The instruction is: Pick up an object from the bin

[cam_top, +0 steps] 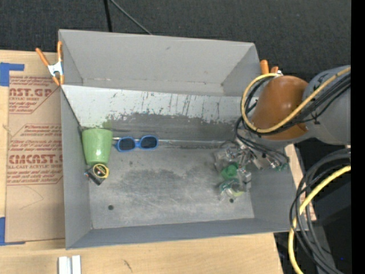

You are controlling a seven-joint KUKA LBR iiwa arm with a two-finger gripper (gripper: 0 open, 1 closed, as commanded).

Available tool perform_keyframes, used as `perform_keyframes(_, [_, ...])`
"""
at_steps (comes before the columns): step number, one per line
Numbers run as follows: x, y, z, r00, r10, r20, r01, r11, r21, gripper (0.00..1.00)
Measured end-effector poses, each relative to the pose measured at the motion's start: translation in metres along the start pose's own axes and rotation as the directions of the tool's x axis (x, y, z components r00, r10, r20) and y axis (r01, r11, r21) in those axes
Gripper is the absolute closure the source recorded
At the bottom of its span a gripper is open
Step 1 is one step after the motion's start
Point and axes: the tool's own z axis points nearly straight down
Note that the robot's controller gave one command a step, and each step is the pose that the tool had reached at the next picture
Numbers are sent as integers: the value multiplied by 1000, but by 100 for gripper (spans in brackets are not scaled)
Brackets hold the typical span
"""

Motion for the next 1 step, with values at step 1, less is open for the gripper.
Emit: perform_keyframes(1, [4, -16, -165, 999, 30, 14, -30, 1000, 7, 100])
